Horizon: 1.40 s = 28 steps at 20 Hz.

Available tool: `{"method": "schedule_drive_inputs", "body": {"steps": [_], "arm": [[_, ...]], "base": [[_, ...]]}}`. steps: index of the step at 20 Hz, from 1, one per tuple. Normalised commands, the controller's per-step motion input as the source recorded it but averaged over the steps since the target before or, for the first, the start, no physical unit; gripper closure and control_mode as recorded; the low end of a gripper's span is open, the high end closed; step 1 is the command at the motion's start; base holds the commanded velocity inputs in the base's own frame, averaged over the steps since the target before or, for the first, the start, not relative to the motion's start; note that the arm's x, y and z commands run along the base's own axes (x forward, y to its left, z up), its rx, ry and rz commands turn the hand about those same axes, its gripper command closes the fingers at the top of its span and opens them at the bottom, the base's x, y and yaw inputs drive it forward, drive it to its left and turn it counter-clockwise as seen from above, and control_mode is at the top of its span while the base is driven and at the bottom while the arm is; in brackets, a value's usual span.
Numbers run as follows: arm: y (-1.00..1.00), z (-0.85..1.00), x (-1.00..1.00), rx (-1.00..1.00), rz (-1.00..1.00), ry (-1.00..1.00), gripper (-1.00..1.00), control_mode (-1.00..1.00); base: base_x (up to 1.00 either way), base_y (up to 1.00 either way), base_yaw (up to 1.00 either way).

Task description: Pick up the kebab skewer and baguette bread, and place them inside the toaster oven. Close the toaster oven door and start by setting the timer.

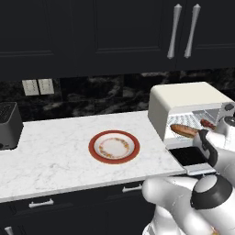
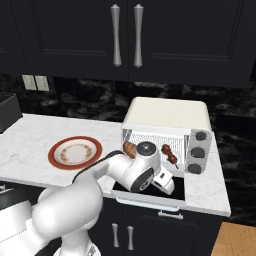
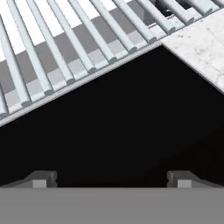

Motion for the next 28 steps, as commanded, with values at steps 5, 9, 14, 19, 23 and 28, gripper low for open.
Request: {"method": "schedule_drive_inputs", "body": {"steps": [5,9,14,19,23,28], "arm": [[0.00,-0.26,0.13,0.06,-0.02,0.00,-1.00,-1.00],[0.00,-0.17,0.31,0.00,-0.02,0.00,-1.00,-1.00],[0.00,0.00,0.21,0.00,-0.05,0.00,-1.00,-1.00],[0.00,0.00,0.08,0.01,-0.07,0.00,-1.00,-1.00],[0.00,0.00,0.03,0.04,-0.10,-0.02,-1.00,-1.00],[0.00,0.00,0.21,0.04,-0.11,-0.04,-1.00,-1.00]], "base": [[0.00,0.00,0.00],[0.00,0.00,0.00],[0.00,0.00,0.00],[0.00,0.00,0.00],[0.00,0.00,0.00],[0.00,0.00,0.00]]}}
